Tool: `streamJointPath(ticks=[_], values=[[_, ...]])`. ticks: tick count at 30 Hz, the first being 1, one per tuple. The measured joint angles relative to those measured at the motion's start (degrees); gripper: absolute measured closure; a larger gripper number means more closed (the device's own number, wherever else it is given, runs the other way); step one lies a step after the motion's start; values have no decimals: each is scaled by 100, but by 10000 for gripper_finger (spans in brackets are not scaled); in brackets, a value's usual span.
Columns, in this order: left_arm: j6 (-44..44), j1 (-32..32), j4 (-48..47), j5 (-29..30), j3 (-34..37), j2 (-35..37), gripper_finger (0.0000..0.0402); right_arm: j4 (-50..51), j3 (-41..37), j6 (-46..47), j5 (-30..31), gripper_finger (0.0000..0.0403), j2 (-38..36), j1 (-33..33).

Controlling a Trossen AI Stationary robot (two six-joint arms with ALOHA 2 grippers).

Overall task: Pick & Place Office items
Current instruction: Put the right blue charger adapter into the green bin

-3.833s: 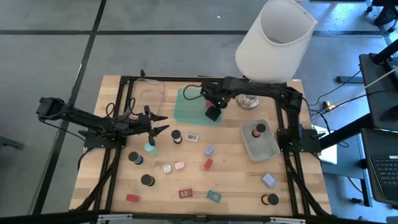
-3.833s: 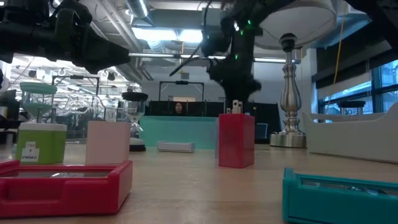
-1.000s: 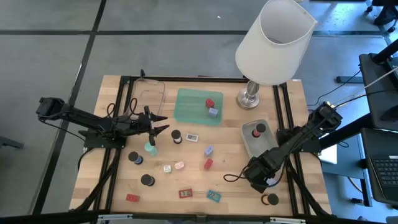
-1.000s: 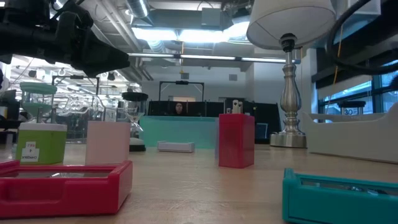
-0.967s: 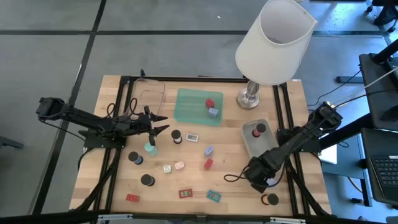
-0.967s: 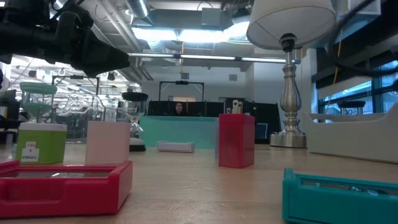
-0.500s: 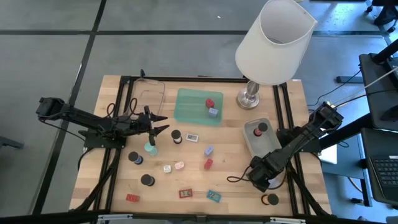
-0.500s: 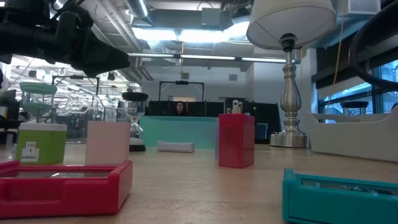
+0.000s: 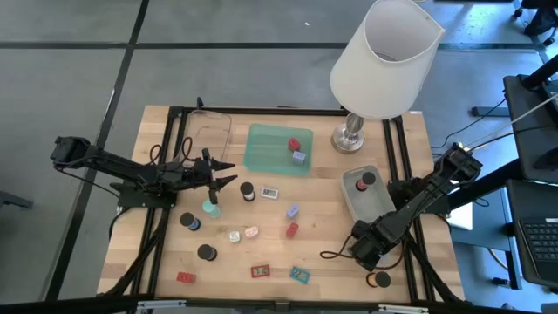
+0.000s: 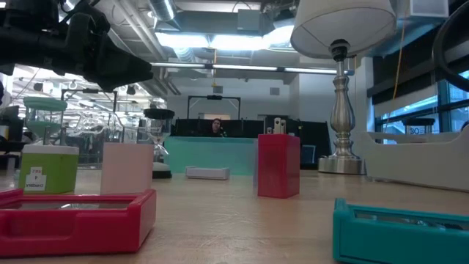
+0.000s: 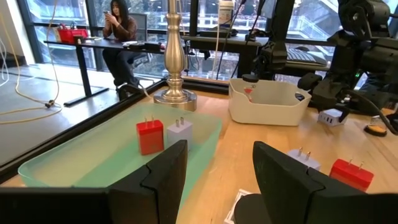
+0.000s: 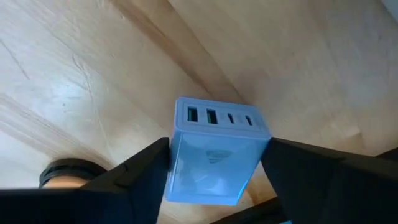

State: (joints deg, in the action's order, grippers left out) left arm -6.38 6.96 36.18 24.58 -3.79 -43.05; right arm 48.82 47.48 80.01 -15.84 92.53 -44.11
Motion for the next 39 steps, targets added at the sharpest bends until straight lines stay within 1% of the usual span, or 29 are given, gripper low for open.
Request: streamJointPath(ticks=[4,10,13,17,21,24,27,31,33,35,39], values=[[-38,0,0,0,0,-2,222,6,0,-67,-48,189,0,-3],[-38,0,0,0,0,-2,222,-38,132,-437,-69,183,-68,-5],[-38,0,-2,0,0,-2,222,9,289,-507,146,183,-237,-1],[-38,0,-2,0,0,-2,222,158,523,-505,580,188,-509,0],[-36,0,-2,0,0,-2,222,568,792,-493,1080,188,-773,1],[-36,0,-2,0,0,-2,222,832,1047,-481,1831,188,-964,31],[-36,-1,-2,1,0,-2,222,855,1231,-623,2937,188,-1100,166],[-36,0,-2,2,0,-2,222,727,1420,-1146,4459,185,-1117,517],[-36,-1,-2,2,0,-2,222,379,1432,-1602,5092,184,-1117,754],[-35,0,-2,2,0,-2,222,-66,1432,-2230,5576,183,-1117,1016],[37,-2,-2,4,0,-2,222,-1247,1434,-3521,6153,183,-1012,1599]])
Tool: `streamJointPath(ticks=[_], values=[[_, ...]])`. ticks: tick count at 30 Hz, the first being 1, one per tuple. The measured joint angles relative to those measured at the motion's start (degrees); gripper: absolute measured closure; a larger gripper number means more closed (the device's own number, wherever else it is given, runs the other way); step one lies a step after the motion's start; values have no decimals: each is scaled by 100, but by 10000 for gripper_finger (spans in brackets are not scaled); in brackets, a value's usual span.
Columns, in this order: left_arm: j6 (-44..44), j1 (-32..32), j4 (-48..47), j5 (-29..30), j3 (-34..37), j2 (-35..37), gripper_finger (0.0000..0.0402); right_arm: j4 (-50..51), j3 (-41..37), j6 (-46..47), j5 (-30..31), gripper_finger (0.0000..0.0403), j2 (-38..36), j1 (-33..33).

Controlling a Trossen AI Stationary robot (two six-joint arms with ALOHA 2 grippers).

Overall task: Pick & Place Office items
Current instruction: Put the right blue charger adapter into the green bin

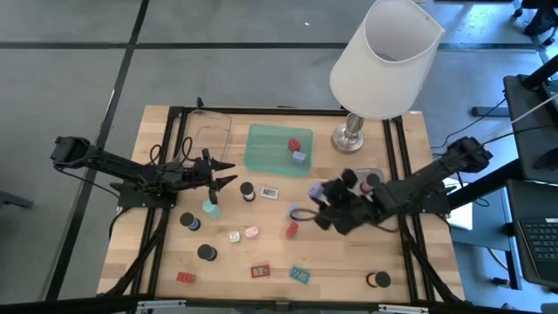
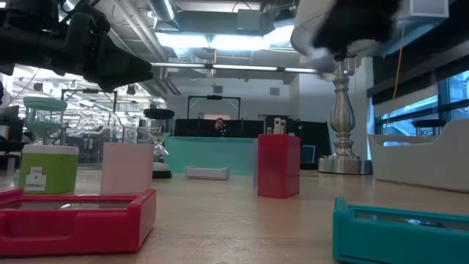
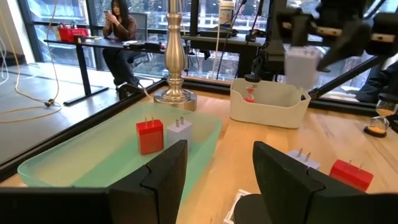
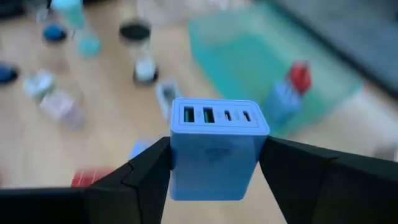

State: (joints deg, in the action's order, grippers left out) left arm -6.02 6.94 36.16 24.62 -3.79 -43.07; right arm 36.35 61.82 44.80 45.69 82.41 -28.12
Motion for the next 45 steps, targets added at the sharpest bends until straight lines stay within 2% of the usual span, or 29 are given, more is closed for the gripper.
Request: streamJointPath(ticks=[6,10,15,19,22,25,33,40,45], values=[[67,0,0,0,0,2,222,-2031,2,-1559,107,182,474,880],[80,0,34,0,0,0,222,-3270,2,-2123,105,182,880,1339],[488,3,706,-12,-2,2,222,-4688,2,-2661,40,182,1386,1741],[1045,15,1017,-268,-2,0,222,-6074,2,-3125,-625,182,1810,1981],[1371,15,1036,-313,-2,0,221,-6951,2,-3322,-1343,182,2045,2134],[1507,13,1040,-310,-2,0,221,-7368,2,-3356,-1814,182,2206,2251],[1798,9,1071,422,-2,-110,216,-7749,2,-2708,-1719,182,2383,2458],[1845,1,1522,375,-18,-597,168,-7976,0,-2698,-1720,182,2387,2469],[2276,-94,1661,471,-556,-1314,136,-8227,0,-2665,-1538,181,2387,2470]])
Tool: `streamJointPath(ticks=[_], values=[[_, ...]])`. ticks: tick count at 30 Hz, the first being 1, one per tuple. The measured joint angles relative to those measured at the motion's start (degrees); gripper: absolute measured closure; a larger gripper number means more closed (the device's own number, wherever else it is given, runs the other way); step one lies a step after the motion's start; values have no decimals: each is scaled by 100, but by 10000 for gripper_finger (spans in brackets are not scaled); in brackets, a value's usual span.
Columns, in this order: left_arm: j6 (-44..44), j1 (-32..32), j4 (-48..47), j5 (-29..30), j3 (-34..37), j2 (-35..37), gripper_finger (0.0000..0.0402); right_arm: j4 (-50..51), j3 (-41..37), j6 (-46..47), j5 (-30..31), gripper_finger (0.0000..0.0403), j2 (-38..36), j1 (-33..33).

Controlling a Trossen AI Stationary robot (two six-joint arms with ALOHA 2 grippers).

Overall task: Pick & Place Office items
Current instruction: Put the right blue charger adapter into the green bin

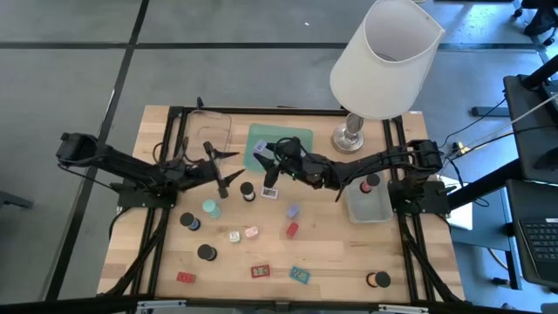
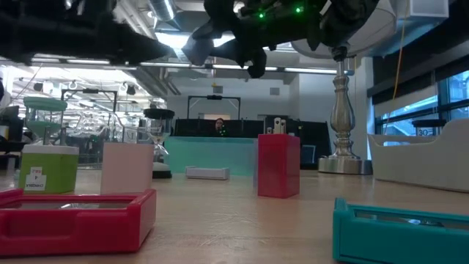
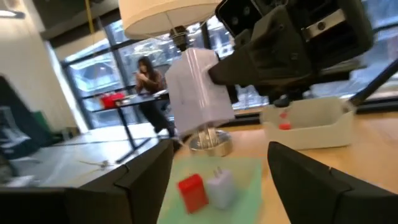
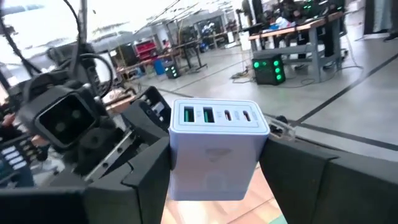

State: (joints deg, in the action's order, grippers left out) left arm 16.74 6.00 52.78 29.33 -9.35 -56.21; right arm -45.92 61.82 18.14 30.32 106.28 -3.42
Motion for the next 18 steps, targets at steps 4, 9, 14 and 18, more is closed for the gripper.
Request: streamJointPath(ticks=[4,9,14,18], values=[[587,-118,-8,290,-589,-681,128,-28,0,117,75,181,0,0],[997,-214,-20,691,-1286,-1460,131,-30,0,88,73,181,0,-2],[1004,-252,-15,858,-1684,-1932,145,12,0,54,120,181,-2,-4],[899,-197,-81,1492,-1717,-2052,177,4,0,-61,78,181,-2,-19]])
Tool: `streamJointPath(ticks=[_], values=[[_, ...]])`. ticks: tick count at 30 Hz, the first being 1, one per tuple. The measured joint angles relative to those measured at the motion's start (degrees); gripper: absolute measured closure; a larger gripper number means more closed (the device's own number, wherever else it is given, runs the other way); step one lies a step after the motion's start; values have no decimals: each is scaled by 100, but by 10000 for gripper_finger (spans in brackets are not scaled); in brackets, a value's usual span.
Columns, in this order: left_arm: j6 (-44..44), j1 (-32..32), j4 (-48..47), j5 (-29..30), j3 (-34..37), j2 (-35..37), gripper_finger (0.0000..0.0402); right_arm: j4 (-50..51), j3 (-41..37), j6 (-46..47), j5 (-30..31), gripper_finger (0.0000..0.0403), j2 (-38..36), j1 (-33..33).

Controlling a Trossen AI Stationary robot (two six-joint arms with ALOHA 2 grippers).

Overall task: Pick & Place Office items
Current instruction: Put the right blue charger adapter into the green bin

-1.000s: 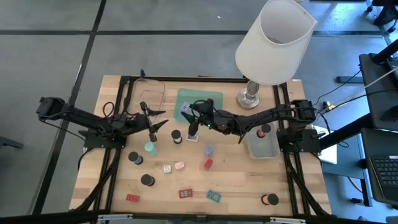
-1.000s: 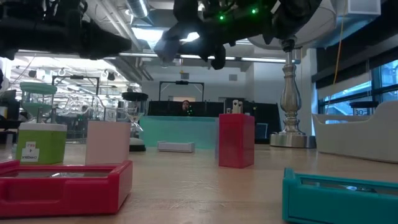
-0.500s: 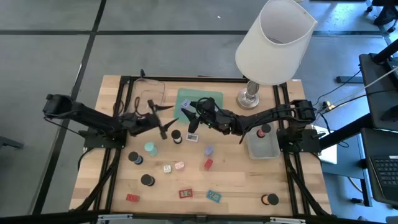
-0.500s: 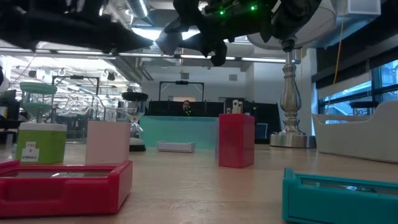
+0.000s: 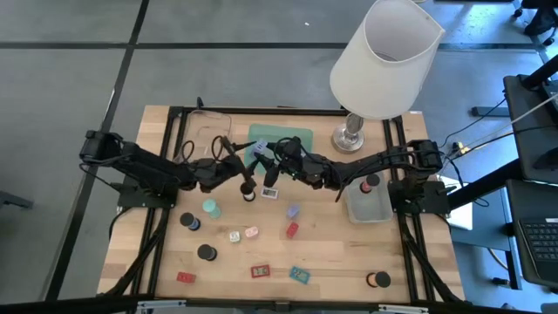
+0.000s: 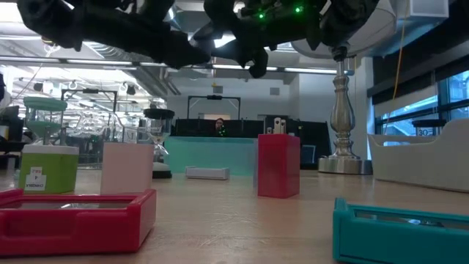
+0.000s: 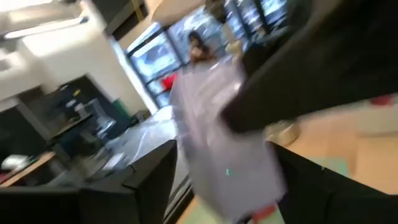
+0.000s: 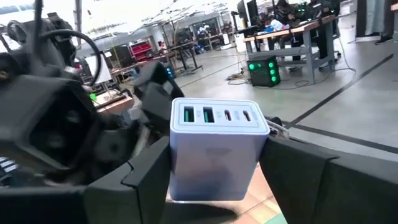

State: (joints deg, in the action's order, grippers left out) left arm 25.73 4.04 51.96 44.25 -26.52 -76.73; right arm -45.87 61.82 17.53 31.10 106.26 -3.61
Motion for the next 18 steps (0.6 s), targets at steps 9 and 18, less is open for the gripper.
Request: streamJointPath(ticks=[9,18], values=[[-149,146,55,190,2,-4,273,-37,2,93,116,181,-7,-3],[-186,161,44,132,9,-2,276,34,2,-188,32,157,-9,-3]])
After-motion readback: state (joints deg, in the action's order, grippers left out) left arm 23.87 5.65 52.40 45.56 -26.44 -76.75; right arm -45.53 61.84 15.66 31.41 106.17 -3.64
